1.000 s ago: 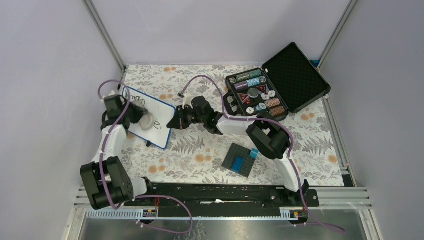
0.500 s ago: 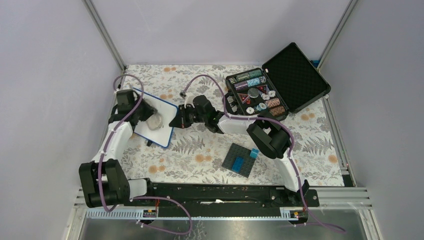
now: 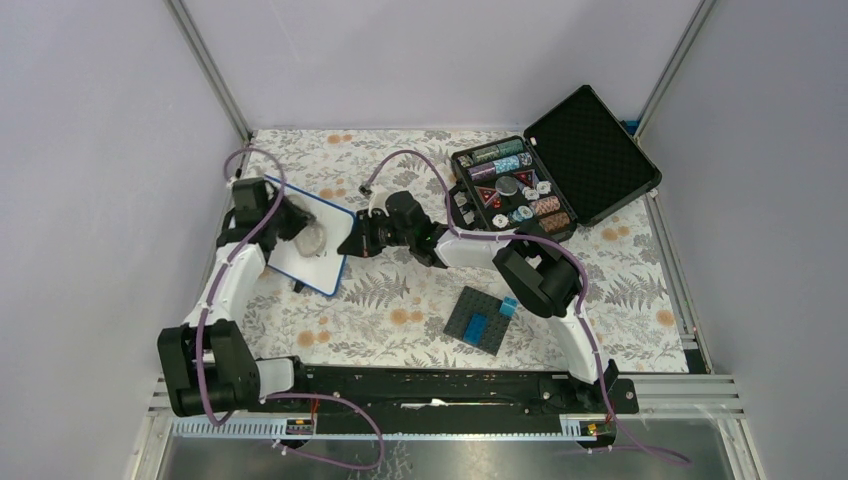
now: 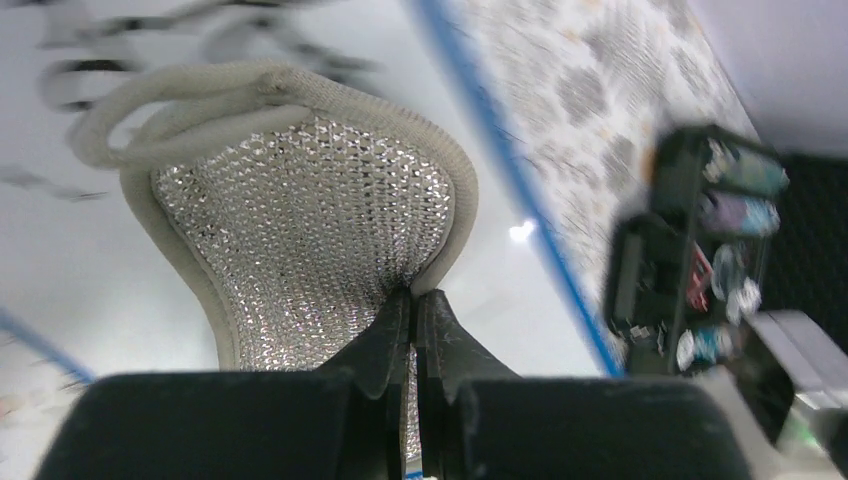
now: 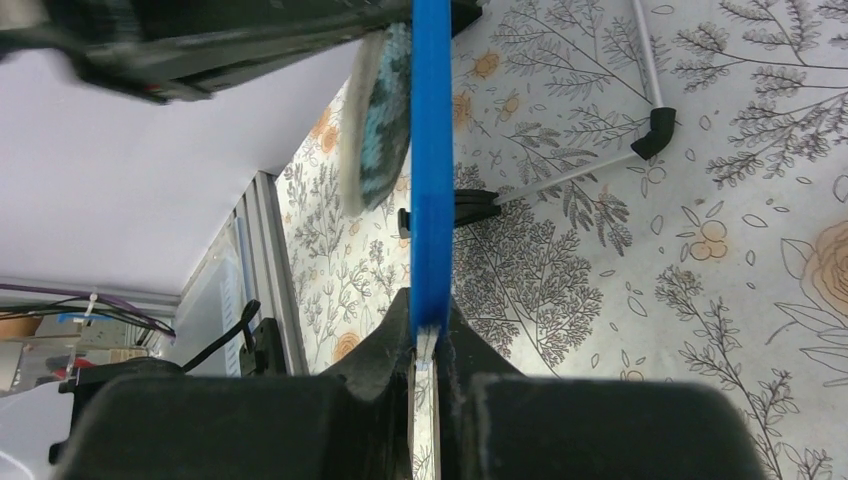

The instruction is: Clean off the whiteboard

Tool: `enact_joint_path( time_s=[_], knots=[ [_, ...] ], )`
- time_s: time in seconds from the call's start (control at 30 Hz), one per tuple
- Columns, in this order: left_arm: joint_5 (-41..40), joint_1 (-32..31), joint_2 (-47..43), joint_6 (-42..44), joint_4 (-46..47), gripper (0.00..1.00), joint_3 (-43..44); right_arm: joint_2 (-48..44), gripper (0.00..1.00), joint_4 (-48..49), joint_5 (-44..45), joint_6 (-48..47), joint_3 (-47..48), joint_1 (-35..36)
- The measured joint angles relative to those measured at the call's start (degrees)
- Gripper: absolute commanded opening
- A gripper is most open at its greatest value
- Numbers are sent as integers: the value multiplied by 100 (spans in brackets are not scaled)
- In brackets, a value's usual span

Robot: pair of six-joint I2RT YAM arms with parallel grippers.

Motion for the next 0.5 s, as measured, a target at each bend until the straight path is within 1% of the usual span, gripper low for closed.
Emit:
enact_joint_path(
  time_s=[0.03,0.07,0.13,0.2,0.27,0.37,0.5],
  knots=[
    [33,208,-7,-48,31,0,-116,0,0,7,-2,0,0,2],
    [144,595,-2,-111,79,0,-313,0,0,28,-22,-2,0,9],
    [225,1117,72,-177,63,0,-568,0,0,98,-68,-37,0,31],
    [170,1475,208,-192,-83,0,-717,0,0,153,-79,-63,0,57],
    [125,1469,232,-168,-160,0,-721,0,0,153,-79,-90,-2,55],
    [-28,1233,214,-59,-282,0,-586,0,0,151,-61,-114,-2,55],
    [-52,743,219,7,-426,0,-37,0,0,149,-57,-101,-2,50]
  ],
)
